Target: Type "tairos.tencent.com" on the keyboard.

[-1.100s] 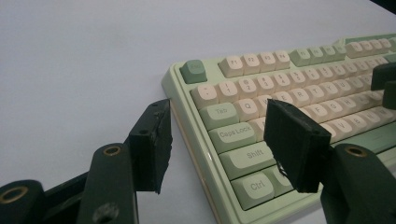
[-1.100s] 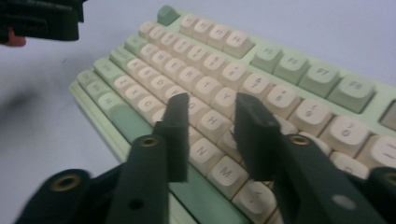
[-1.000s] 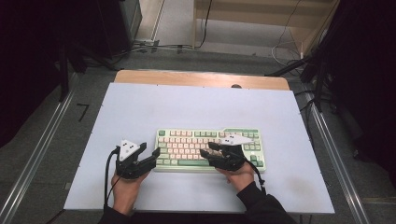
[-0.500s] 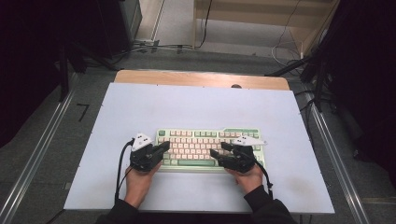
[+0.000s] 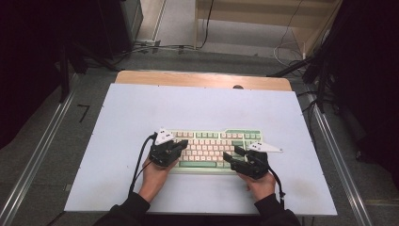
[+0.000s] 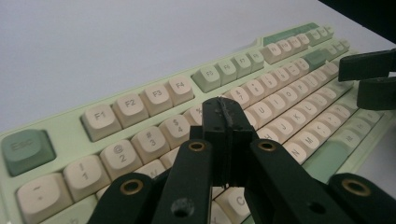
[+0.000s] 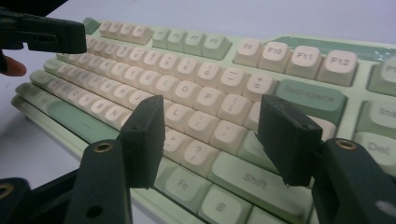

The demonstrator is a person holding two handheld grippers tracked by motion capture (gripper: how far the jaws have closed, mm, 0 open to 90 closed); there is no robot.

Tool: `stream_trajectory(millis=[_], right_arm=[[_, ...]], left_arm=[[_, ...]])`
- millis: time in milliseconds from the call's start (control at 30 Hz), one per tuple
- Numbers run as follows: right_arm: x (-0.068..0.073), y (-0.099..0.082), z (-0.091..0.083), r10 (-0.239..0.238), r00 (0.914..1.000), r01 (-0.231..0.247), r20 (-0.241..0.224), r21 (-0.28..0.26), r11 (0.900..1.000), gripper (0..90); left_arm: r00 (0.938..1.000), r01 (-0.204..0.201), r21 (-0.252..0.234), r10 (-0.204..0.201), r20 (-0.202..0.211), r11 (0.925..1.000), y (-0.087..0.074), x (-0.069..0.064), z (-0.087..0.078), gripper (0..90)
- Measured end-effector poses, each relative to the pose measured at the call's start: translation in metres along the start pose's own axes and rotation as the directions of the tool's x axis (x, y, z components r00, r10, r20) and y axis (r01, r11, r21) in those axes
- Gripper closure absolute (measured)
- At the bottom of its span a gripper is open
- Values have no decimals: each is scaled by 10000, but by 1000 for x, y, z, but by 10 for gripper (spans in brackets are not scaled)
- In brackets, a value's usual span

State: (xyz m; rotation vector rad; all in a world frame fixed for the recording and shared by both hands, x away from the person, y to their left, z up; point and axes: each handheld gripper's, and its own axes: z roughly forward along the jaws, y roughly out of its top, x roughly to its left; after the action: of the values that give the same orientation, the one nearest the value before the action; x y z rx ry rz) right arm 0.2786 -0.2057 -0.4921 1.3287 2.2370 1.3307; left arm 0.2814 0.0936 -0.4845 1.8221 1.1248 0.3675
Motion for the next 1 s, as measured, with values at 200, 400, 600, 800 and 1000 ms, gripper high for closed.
stream_trajectory(millis=[200,400,600,800,1000], right_arm=[[-6,-4,-8,223,9995,-221,204,-100,9997,402],[-8,-7,-12,300,9991,-296,301,-142,9995,402],[-8,-7,-13,305,9990,-300,318,-143,9994,404],[-8,-7,-12,300,9990,-295,325,-145,9995,404],[-8,-7,-12,309,9990,-305,321,-129,9994,404]], left_arm=[[9998,-132,199,129,154,9997,3,-5,12,900],[9997,-172,519,162,194,9985,4,-8,19,900],[9998,-125,713,116,136,9974,4,-7,22,900],[9999,-144,821,140,59,9965,4,-7,23,900],[9999,-160,867,154,69,9961,4,-7,24,900]])
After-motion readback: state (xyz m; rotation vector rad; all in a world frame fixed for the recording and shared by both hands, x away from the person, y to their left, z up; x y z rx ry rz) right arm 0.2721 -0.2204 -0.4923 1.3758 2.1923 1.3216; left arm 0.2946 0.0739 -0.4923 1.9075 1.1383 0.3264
